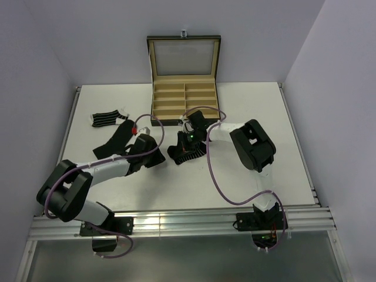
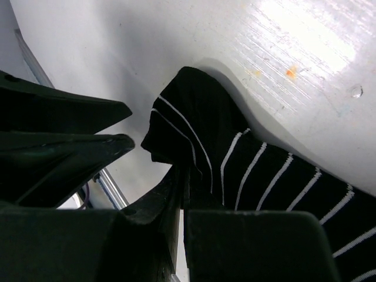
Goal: Roll the socks
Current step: Roll the sock at the center of the board.
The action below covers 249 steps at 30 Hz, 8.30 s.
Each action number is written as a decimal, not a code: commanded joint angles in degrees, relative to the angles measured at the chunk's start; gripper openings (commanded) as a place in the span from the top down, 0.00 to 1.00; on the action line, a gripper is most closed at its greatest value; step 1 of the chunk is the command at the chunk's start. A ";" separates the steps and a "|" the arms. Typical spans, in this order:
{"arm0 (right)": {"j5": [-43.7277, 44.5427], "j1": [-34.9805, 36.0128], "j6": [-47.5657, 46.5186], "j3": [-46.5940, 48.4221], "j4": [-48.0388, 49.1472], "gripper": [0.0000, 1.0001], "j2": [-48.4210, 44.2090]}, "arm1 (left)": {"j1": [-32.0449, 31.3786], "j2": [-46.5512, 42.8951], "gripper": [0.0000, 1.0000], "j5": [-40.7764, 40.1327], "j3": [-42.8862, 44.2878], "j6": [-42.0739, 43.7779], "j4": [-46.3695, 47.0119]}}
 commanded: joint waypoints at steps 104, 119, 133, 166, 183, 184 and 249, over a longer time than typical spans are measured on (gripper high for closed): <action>49.08 20.51 -18.11 -18.15 21.07 0.63 -14.59 | -1.29 18.97 0.73 -3.29 13.30 -7.62 -8.69; 43.74 18.14 -13.55 -15.95 15.53 1.00 -15.28 | -1.29 13.09 0.54 -5.74 10.14 -9.29 -6.85; 11.22 3.46 3.06 -17.09 20.27 1.00 -12.57 | -1.29 -1.51 0.41 -4.79 -1.03 -9.47 1.41; -2.41 -3.22 15.37 -17.18 28.80 1.00 -4.47 | -1.29 12.55 0.62 -0.48 7.05 -6.30 3.88; 2.15 -3.13 11.69 -16.12 22.13 0.84 -5.88 | -1.29 20.64 0.70 -4.78 15.75 -7.62 -9.74; 2.76 -3.13 11.42 -16.21 21.69 0.79 -6.23 | -1.29 21.07 0.71 -4.78 15.93 -7.62 -10.01; 17.05 2.59 2.44 -17.62 18.42 1.00 -14.41 | -2.78 9.04 0.42 -6.02 8.91 -9.11 -5.54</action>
